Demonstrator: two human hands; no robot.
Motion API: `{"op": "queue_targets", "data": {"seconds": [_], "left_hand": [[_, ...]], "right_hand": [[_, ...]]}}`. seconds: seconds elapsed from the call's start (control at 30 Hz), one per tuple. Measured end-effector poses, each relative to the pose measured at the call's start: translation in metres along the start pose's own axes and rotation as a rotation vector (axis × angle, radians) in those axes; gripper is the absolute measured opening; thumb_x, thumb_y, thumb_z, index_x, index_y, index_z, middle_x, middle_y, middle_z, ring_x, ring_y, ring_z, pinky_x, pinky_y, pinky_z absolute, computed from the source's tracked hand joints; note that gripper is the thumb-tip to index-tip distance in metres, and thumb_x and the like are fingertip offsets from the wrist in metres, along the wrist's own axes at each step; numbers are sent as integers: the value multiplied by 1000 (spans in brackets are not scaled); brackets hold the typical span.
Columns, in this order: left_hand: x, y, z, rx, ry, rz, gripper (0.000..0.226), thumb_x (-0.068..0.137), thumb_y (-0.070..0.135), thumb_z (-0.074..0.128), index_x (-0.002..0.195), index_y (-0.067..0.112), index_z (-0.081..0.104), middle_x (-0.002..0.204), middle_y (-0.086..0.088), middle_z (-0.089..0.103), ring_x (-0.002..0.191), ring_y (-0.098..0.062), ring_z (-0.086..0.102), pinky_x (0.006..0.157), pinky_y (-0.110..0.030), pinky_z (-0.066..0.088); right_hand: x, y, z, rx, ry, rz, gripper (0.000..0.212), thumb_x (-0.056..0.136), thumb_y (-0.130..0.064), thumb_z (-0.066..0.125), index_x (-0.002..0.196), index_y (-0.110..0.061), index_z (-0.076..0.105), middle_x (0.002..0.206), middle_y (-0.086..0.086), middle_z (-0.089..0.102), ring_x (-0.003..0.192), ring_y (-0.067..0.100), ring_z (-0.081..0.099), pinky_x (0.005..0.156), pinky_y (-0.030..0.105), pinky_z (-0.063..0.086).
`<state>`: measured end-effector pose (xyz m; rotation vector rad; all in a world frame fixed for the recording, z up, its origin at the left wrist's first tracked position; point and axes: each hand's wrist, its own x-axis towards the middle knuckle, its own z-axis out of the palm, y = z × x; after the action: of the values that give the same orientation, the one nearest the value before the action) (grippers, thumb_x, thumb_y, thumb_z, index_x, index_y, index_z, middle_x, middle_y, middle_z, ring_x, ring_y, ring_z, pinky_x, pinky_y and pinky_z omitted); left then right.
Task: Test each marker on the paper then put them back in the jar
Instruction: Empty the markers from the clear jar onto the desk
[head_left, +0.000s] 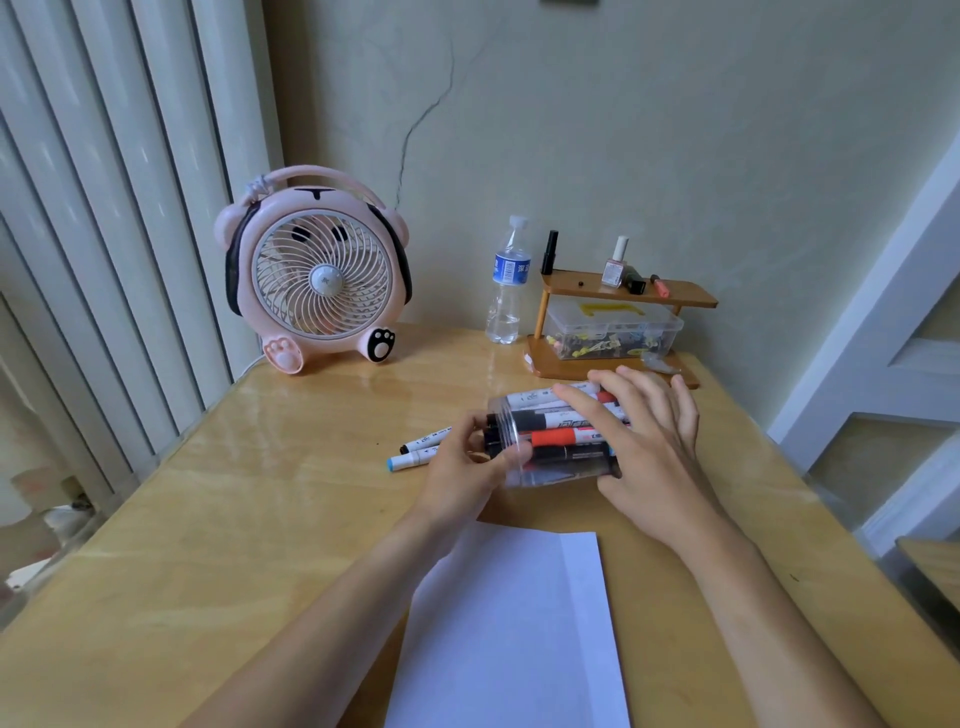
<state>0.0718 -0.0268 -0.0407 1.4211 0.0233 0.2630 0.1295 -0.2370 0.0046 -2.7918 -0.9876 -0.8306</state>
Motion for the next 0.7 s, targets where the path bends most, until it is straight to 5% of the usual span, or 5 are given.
{"op": "queue_targets", "data": {"seconds": [0.13, 0.2, 0.27, 0.5, 0.7], "left_hand": [[2, 10, 6, 45, 5, -53, 28, 91, 34, 77, 116, 30, 66, 98, 14, 72, 92, -6, 68, 77, -16, 52], [3, 12, 6, 27, -27, -88, 28, 95, 38, 71, 121, 30, 64, 105, 14, 74, 98, 0, 69, 81, -13, 51], [4, 10, 2, 44, -43, -109, 30, 96, 43, 68, 123, 31, 63, 114, 10, 75, 108, -5, 68, 92, -20, 51], [7, 5, -11, -11, -34, -154, 25, 95, 35, 72, 116, 25, 62, 109, -13, 73, 87, -21, 68, 69, -34, 62], [11, 8, -17, -70, -75, -173, 27, 98, 21, 69, 122, 14, 59, 98, -12, 60, 77, -27, 49, 63, -26, 54]], "right_hand": [[3, 5, 4, 27, 11, 10, 118, 59, 0, 81, 156, -47, 32, 157, -5, 36, 154, 25, 23, 126, 56, 3], [3, 6, 7, 19, 9, 8, 118, 59, 0, 82, 156, -46, 33, 157, -5, 36, 153, 26, 24, 126, 56, 3], [2, 5, 11, 19, 5, 5, 117, 60, -1, 82, 156, -45, 33, 158, -4, 36, 153, 27, 24, 126, 56, 4], [0, -3, 21, 37, 15, -11, 118, 56, 4, 78, 155, -44, 35, 157, -5, 35, 152, 26, 25, 125, 57, 6], [-2, 0, 20, 76, 4, 2, 112, 65, -2, 81, 157, -43, 32, 159, -4, 34, 153, 26, 22, 126, 56, 6]]}}
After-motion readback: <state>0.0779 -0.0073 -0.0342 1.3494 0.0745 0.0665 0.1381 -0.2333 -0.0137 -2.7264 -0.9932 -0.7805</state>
